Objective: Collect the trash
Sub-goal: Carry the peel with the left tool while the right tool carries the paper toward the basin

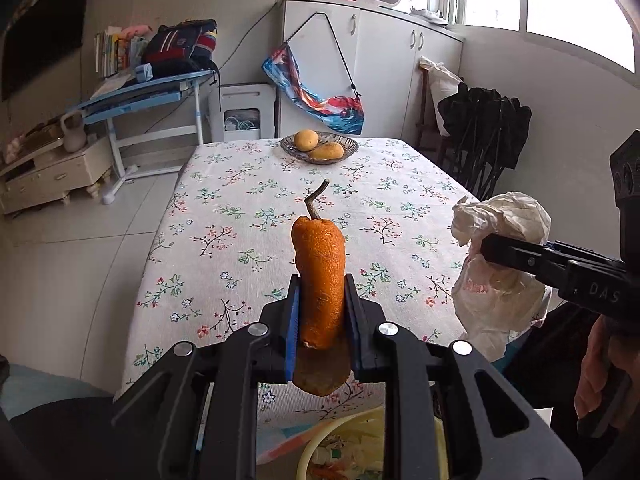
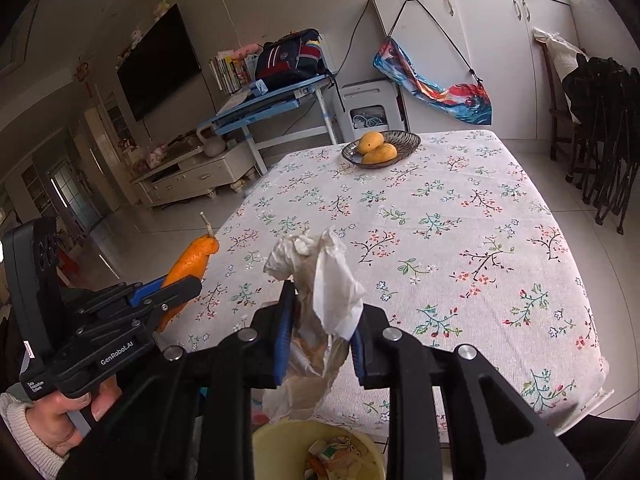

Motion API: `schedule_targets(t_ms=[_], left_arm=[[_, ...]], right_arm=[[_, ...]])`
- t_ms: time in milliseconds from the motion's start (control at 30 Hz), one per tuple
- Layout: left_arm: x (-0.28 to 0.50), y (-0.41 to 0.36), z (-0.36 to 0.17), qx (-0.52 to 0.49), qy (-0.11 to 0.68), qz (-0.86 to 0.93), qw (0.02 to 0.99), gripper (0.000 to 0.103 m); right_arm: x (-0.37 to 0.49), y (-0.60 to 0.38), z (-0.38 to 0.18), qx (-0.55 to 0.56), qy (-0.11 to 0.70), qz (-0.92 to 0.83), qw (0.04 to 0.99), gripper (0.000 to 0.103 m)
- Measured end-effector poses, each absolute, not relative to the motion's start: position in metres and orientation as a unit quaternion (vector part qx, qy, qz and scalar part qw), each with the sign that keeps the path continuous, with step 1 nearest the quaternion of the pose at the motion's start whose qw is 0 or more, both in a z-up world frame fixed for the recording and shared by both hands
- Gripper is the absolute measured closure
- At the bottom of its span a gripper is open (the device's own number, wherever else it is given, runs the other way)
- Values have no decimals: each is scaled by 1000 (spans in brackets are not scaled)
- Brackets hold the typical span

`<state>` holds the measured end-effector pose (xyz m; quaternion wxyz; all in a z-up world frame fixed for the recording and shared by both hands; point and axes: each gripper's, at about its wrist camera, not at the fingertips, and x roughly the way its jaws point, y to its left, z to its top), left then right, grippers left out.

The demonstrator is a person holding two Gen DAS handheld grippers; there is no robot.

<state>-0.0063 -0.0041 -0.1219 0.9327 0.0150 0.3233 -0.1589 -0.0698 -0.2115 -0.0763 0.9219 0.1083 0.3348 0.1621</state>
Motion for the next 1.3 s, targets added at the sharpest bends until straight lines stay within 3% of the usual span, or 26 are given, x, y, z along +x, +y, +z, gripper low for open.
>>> schedule_targets(t_ms=[1300], left_arm=[[-84,-9,-126,8,329,-193,925,84]], right_arm=[[-122,-208,-85,101,351,168,916,75]])
